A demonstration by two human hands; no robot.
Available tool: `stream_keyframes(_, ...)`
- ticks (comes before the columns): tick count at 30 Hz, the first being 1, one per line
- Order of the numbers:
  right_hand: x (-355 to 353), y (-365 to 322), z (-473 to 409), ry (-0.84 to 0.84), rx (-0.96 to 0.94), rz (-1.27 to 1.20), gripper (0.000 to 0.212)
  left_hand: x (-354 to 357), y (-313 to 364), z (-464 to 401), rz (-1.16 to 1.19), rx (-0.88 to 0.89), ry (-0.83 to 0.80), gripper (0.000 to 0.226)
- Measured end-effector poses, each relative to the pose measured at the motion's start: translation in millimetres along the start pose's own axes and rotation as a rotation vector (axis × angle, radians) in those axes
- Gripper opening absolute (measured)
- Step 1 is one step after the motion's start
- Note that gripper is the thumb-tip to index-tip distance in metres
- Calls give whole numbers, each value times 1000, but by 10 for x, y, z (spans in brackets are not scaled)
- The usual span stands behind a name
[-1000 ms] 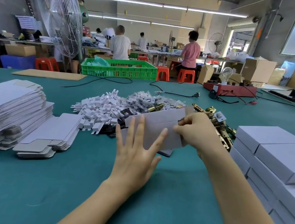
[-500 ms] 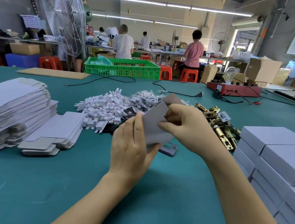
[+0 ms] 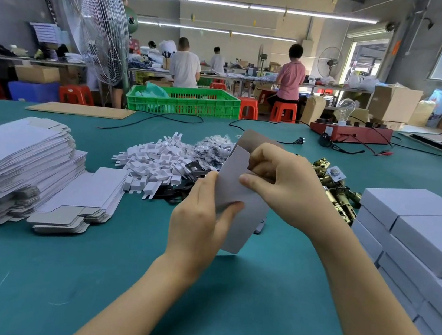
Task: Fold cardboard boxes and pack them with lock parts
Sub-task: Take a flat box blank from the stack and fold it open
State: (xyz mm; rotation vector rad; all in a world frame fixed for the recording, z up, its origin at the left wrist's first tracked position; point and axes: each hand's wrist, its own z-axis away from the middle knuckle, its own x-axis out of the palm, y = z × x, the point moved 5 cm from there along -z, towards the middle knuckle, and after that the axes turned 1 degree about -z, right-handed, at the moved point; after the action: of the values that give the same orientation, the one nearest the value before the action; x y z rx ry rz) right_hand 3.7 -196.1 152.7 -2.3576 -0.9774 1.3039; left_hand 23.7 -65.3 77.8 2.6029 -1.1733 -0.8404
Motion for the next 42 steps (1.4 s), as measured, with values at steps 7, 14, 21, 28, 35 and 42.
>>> stream_keyframes(7, -68, -16, 8, -122, 19, -5, 13, 15, -82, -83, 409, -221, -145, 24)
stream_keyframes(14, -124, 72, 31, -288, 142, 271, 24, 37, -15, -64, 410, -125, -118, 29)
stream_keyframes(21, -17, -62, 44, -316, 143, 164, 32, 139, 99, 110, -36, -37, -149, 127)
stream_keyframes(28, 39, -215, 18, -99, 37, 202, 11, 136, 40, 119, -135, -63, -73, 115)
stream_keyframes(35, -224, -123, 12, 322, -18, 10, 55, 66, -33, 31, 332, -403, -85, 89)
stream_keyframes(42, 259, 98, -30, 80, 139, -350, 46, 86, 17, -86, 699, -461, -173, 58)
